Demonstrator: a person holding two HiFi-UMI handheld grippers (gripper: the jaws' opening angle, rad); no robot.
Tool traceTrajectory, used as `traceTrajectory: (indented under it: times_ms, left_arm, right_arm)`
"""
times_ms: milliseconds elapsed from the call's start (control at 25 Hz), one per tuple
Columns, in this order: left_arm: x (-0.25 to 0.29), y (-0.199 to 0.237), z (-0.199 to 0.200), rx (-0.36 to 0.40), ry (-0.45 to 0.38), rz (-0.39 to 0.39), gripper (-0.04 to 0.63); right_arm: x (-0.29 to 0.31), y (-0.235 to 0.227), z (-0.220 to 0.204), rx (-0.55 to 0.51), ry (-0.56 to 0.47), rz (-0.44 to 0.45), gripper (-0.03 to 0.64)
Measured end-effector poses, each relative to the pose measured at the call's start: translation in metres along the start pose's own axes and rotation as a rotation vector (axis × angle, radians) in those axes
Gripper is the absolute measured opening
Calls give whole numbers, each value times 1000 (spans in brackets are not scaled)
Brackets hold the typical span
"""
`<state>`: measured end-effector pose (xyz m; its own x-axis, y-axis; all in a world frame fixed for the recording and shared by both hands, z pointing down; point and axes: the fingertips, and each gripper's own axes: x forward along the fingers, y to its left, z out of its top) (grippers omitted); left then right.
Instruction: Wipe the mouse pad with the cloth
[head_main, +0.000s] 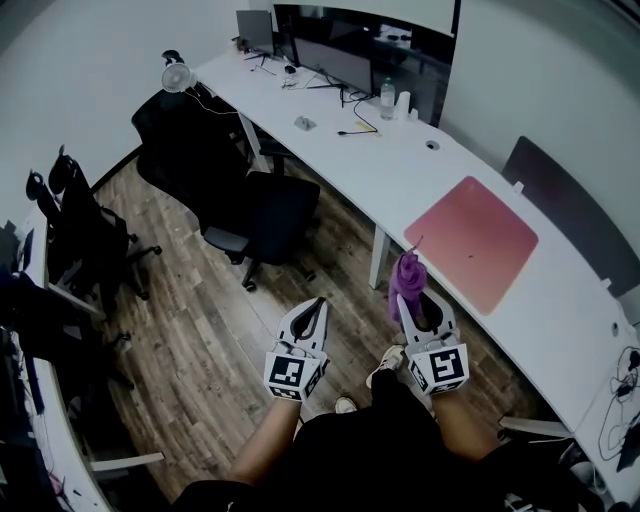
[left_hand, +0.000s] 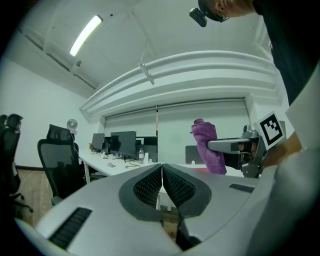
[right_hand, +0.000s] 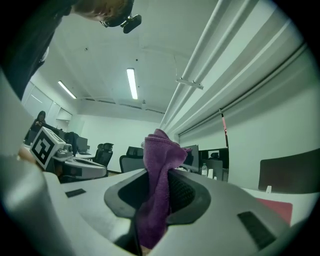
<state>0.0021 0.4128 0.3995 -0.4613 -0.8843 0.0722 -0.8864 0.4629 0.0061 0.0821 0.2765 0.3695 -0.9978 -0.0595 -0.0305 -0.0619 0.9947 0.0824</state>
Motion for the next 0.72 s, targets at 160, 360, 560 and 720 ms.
traceTrajectory:
  times_ms: [160, 360, 560, 720]
  left_arm:
    - [18, 7, -2, -2, 11, -8, 23]
    - [51, 15, -2, 9, 20, -33, 23]
    - [95, 20, 2, 27, 35, -60, 23]
    - [137, 18, 4, 32, 48, -80, 23]
  right_arm:
    - [15, -14, -4, 7, 3, -19, 114]
    - [39, -37, -8, 28, -6, -49, 114]
    - [60, -73, -18, 41, 4, -84, 114]
    - [77, -108, -28, 44, 28, -94, 114]
